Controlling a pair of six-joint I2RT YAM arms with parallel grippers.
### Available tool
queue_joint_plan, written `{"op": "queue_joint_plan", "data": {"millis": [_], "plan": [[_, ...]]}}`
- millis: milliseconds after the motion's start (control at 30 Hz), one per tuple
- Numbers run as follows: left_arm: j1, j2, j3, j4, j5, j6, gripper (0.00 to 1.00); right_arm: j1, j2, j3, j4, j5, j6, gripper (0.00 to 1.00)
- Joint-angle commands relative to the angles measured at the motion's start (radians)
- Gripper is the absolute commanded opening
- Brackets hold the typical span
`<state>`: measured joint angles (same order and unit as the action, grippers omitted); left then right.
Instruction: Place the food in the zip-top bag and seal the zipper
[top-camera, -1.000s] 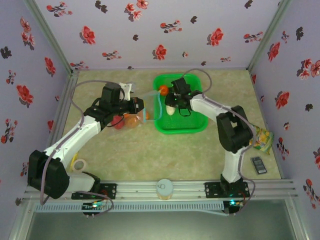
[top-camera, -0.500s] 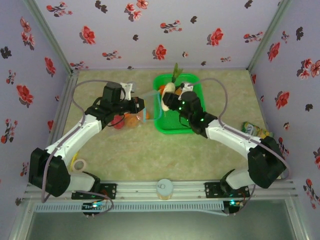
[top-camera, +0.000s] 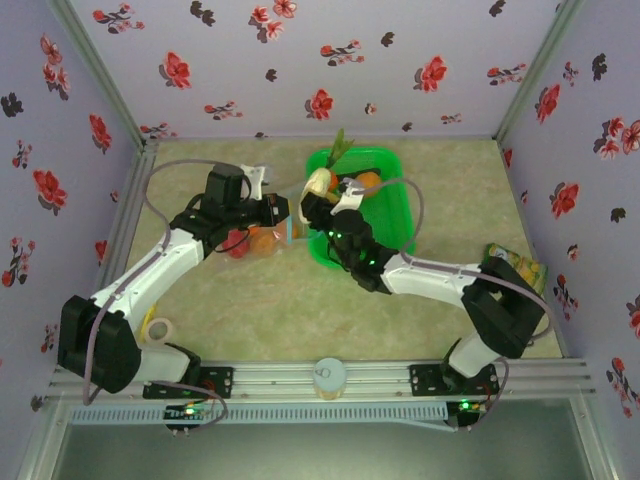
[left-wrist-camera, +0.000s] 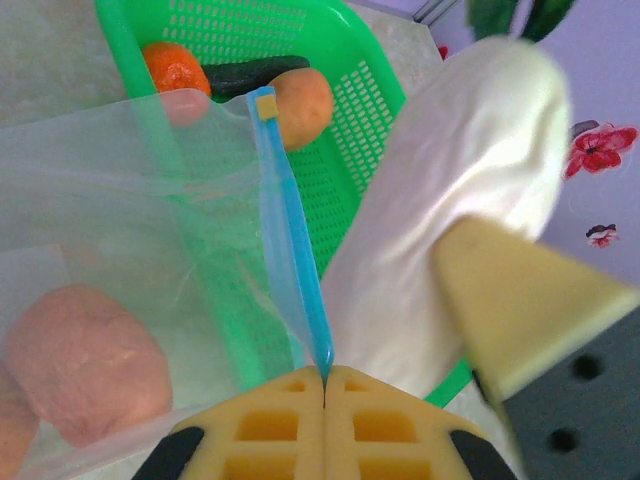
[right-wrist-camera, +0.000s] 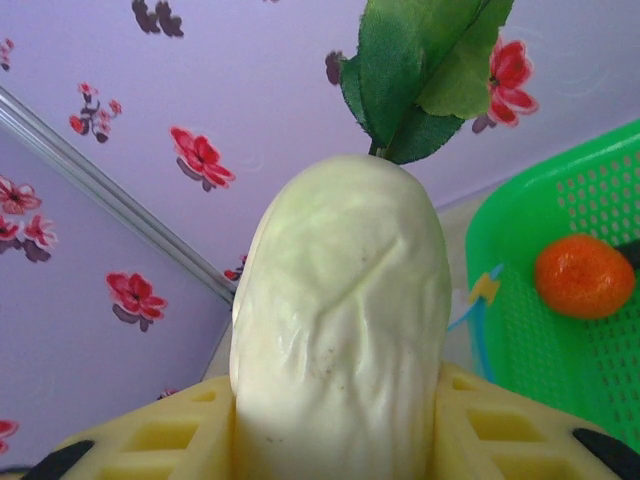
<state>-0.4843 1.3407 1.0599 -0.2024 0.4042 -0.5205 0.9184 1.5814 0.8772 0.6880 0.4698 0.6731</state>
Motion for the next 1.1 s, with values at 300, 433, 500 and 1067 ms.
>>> {"op": "queue_joint_plan", "data": {"millis": [300,433,500,1067], "plan": [[-0.003,-0.014,0.055,0.004,0.006,0.007,0.00,0.056,0.038,0.035,-0.096,0.029,0.003,0.35],[-0.002,-0.009,0.060,0.007,0.008,0.006,0.00,0.054,0.042,0.070,-0.191,-0.073,0.009,0.37],[-0.003,-0.009,0.059,0.011,0.011,0.006,0.00,0.055,0.052,0.091,-0.228,-0.103,0.008,0.38],[-0.004,-0.031,0.054,-0.002,0.012,0.007,0.00,0.037,0.185,0.278,-0.450,-0.251,-0.030,0.53]]}}
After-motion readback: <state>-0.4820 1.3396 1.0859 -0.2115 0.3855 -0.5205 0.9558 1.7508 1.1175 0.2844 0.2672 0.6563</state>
